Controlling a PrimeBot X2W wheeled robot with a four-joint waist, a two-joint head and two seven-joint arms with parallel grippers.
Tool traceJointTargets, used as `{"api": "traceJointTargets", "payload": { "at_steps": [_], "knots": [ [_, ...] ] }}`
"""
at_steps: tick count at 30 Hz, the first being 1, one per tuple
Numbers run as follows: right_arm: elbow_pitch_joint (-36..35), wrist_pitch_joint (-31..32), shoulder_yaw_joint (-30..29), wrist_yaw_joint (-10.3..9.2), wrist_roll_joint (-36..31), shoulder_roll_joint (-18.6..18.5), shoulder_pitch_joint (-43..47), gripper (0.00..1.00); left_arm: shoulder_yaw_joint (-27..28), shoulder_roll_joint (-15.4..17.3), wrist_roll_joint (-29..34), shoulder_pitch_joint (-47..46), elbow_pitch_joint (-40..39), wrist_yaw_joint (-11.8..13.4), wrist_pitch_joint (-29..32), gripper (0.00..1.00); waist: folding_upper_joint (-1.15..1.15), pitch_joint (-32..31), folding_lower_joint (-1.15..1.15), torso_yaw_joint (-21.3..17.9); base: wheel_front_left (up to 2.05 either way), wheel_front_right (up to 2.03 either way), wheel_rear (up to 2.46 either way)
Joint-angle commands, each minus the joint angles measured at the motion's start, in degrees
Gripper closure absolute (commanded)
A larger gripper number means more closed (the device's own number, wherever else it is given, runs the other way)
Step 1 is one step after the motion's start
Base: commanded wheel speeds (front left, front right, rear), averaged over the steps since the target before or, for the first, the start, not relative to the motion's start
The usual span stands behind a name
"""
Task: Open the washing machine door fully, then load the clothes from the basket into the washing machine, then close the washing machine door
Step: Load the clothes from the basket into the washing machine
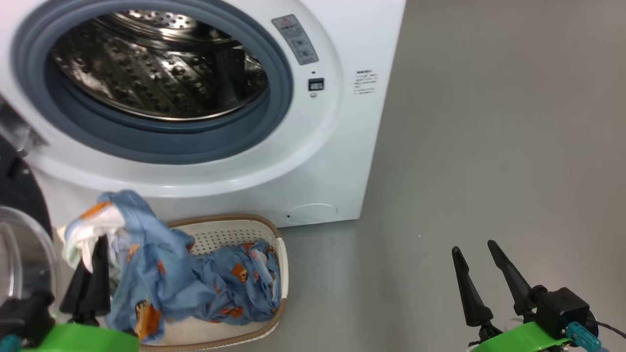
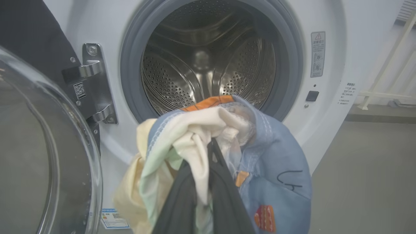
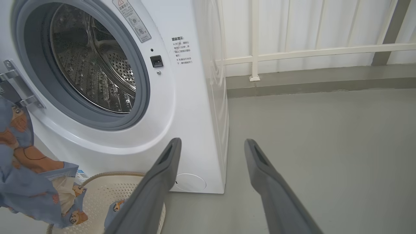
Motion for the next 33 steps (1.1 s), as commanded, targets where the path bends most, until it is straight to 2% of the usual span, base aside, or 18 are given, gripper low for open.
{"api": "traceJointTargets", "payload": {
  "at_steps": [1, 18, 33],
  "knots": [
    [-1.57, -0.28, 1.74, 0.17, 0.43, -0.21, -1.63, 0.00, 1.56, 2.05, -0.33, -3.39, -0.80, -0.09, -0.51, 1.00, 0.00, 0.99, 0.00, -1.23, 0.00, 0.00, 0.00],
    [-3.45, -0.28, 3.47, 0.17, 2.03, -0.21, -2.81, 0.00, -0.71, 10.13, -3.37, -20.49, 3.88, -0.09, -0.51, 1.00, 0.00, 7.05, 0.00, -6.54, 0.00, 0.00, 0.00],
    [-5.80, -0.28, 5.77, 0.17, 3.57, -0.21, -4.06, 0.00, -4.06, 16.57, -6.91, -33.22, 10.08, -0.09, -0.51, 1.00, 0.00, 16.82, 0.00, -9.82, 0.00, 0.00, 0.00]
  ]
}}
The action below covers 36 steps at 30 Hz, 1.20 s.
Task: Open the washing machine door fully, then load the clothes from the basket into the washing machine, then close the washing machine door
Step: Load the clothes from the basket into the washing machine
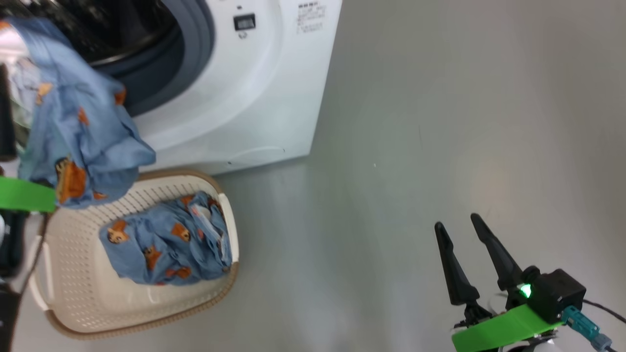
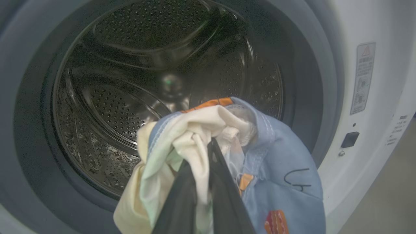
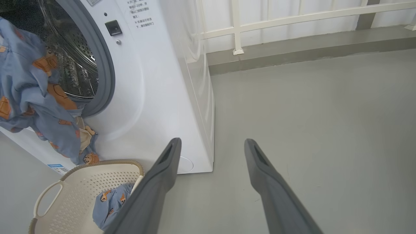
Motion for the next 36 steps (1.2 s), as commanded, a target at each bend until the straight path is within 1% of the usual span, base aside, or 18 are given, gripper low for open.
{"api": "traceJointTargets", "payload": {
  "at_steps": [1, 2, 3, 5, 12, 16, 21, 24, 31, 36],
  "knots": [
    [-1.85, -0.28, 1.78, 0.17, 0.55, -0.21, -1.31, 0.00, 1.38, 3.98, -0.89, -3.26, -0.05, -0.09, -0.37, 1.00, 0.00, 3.91, 0.00, -1.70, 0.00, 0.00, 0.00],
    [-2.07, -0.28, 1.93, 0.17, 0.69, -0.21, -1.39, 0.00, 0.98, 4.63, -1.24, -4.02, 0.67, -0.09, -0.37, 1.00, 0.00, 4.73, 0.00, -1.90, 0.00, 0.00, 0.00],
    [-2.07, -0.28, 1.93, 0.17, 0.69, -0.21, -1.39, 0.00, 0.98, 4.63, -1.24, -4.02, 0.67, -0.09, -0.37, 1.00, 0.00, 4.73, 0.00, -1.90, 0.00, 0.00, 0.00],
    [-2.45, -0.28, 2.30, 0.17, 0.97, -0.21, -1.57, 0.00, -0.24, 6.02, -2.11, -5.60, 2.73, -0.09, -0.37, 1.00, 0.00, 6.27, 0.00, -2.30, 0.00, 0.00, 0.00],
    [-3.61, -0.28, 3.95, 0.17, 2.24, -0.21, -2.55, 0.00, -6.09, 10.82, -5.03, -13.46, 8.42, -0.09, 0.59, 1.00, 0.00, 11.14, 0.00, -3.60, 0.00, 0.00, 0.00],
    [-3.85, -0.28, 4.95, 0.17, 2.96, -0.21, -3.00, 0.00, -8.67, 12.28, -6.65, -18.13, 10.82, -0.09, 1.43, 1.00, 0.00, 13.26, 0.00, -4.16, 0.00, 0.00, 0.00],
    [-3.92, -0.28, 6.00, 0.17, 3.59, -0.21, -3.49, 0.00, -11.74, 13.24, -7.42, -23.07, 12.78, -0.09, 2.67, 1.00, 0.00, 15.07, 0.00, -4.71, 0.00, 0.00, 0.00],
    [-3.82, -0.28, 6.55, 0.17, 3.89, -0.21, -3.61, 0.00, -13.18, 13.15, -7.77, -25.89, 13.68, -0.09, 3.29, 1.00, 0.00, 15.77, 0.00, -4.95, 0.00, 0.00, 0.00],
    [-3.87, -0.28, 7.58, 0.17, 4.66, -0.21, -3.48, 0.00, -15.69, 12.97, -9.10, -31.72, 15.46, -0.09, 5.52, 1.00, 0.00, 17.62, 0.00, -5.78, 0.00, 0.00, 0.00],
    [-4.12, -0.28, 8.26, 0.17, 5.00, -0.21, -3.32, 0.00, -16.60, 14.11, -10.18, -33.97, 16.48, -0.09, 7.48, 1.00, 0.00, 19.81, 0.00, -6.11, 0.00, 0.00, 0.00]
  ]
}}
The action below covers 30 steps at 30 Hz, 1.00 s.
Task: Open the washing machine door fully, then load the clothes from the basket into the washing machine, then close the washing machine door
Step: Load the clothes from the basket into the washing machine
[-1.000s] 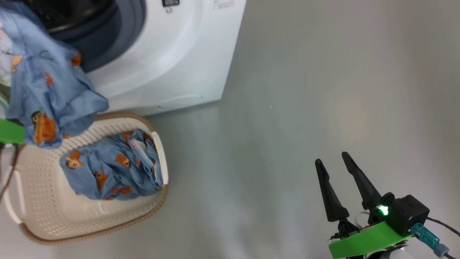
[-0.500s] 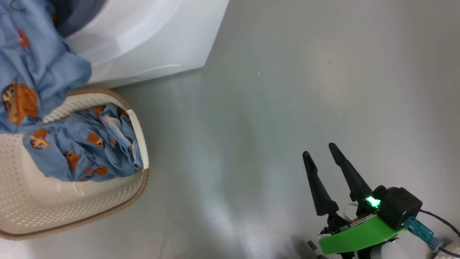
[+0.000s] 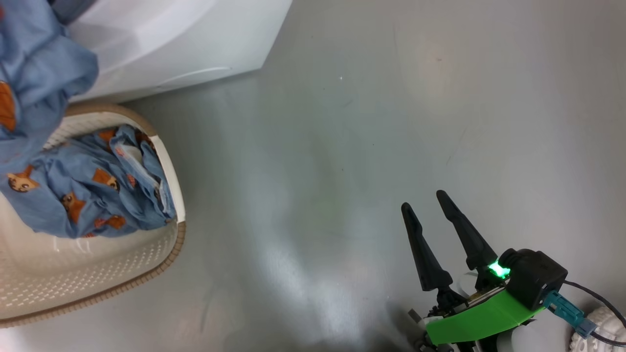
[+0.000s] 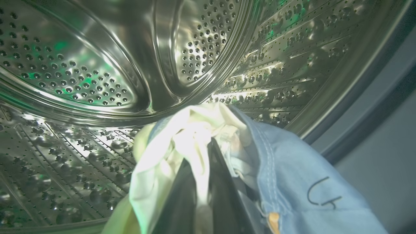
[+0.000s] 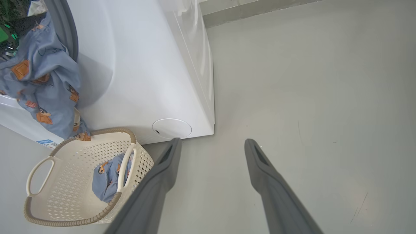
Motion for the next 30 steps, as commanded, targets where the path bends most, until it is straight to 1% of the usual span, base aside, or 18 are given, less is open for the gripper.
{"api": "traceJointTargets", "payload": {
  "at_steps": [1, 10, 13, 15, 21, 27, 30],
  "knots": [
    [-1.42, -0.27, 1.62, 0.17, 0.69, -0.22, 0.92, 0.00, 1.22, 3.98, -1.04, -2.03, -0.54, -0.09, 0.81, 1.00, 0.00, 1.78, 0.00, -0.26, 0.00, 0.00, 0.00],
    [-1.46, -0.27, 2.93, 0.17, 1.01, -0.22, 0.69, 0.00, 0.11, 5.39, -2.06, -5.71, -1.02, -0.09, 0.89, 1.00, 0.00, 5.23, 0.00, -0.10, 0.00, 0.00, 0.00],
    [-1.53, -0.27, 3.60, 0.17, 1.18, -0.22, 0.57, 0.00, -0.33, 5.75, -1.63, -7.16, -1.25, -0.09, -0.32, 1.00, 0.00, 5.76, 0.00, -0.32, 0.00, 0.00, 0.00],
    [-1.58, -0.27, 4.10, 0.17, 1.30, -0.22, 0.45, 0.00, -0.39, 6.30, -0.60, -8.42, -1.55, -0.09, -2.15, 1.00, 0.00, 6.04, 0.00, -0.58, 0.00, 0.00, 0.00],
    [-1.65, -0.27, 5.32, 0.17, 1.55, -0.22, 0.83, 0.00, 1.35, 7.25, 1.70, -11.71, -2.38, -0.07, -6.30, 1.00, 0.00, 5.99, 0.00, -1.46, 0.00, 0.00, 0.00],
    [-1.49, -0.27, 5.60, 0.17, 1.69, -0.22, 1.00, 0.00, 4.01, 7.23, 4.04, -13.44, -4.47, -0.07, -7.21, 1.00, 0.00, 5.81, 0.00, -1.70, 0.00, 0.00, 0.00],
    [-1.56, -0.27, 5.68, 0.17, 1.71, -0.22, 0.83, 0.00, 5.10, 6.82, 4.33, -12.58, -4.43, -0.08, -7.24, 1.00, 0.00, 5.83, 0.00, -1.72, 0.00, 0.00, 0.00]
  ]
}}
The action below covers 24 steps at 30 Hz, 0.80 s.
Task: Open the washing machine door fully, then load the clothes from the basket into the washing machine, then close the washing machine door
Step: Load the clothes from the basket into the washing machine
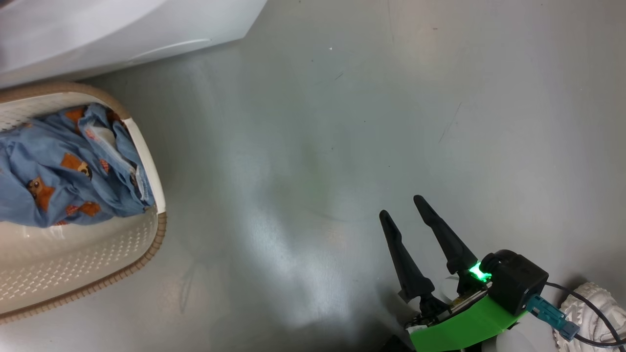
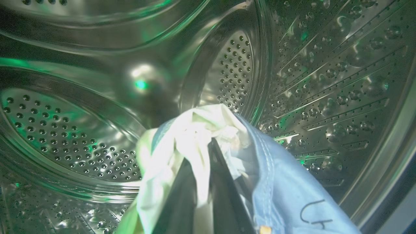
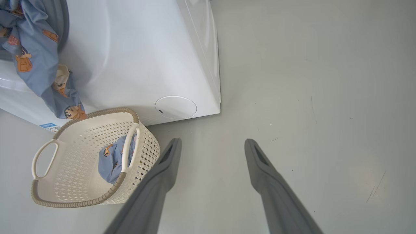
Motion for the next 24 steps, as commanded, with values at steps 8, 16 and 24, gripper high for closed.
{"api": "traceJointTargets", "payload": {
  "at_steps": [8, 16, 24],
  "knots": [
    [-0.64, -0.27, 1.30, 0.17, 0.89, -0.26, 0.68, 0.00, 0.01, 2.17, -1.62, 1.96, 0.05, -0.08, -0.28, 0.00, 0.00, -0.32, 0.00, 0.60, 0.00, 0.00, 0.00],
    [0.06, -0.27, 0.43, 0.17, 1.07, -0.26, -0.28, 0.00, -2.53, 0.98, -4.22, 3.94, 1.31, -0.08, -0.17, 0.00, 0.00, -1.42, 0.00, 1.91, 0.00, 0.00, 0.00],
    [0.78, -0.27, -0.20, 0.17, 0.75, -0.26, -1.30, 0.00, -5.64, 0.44, -6.87, 5.88, 2.89, -0.08, 0.75, 0.00, 0.00, -2.16, 0.00, 3.31, 0.00, 0.00, 0.00]
  ]
}}
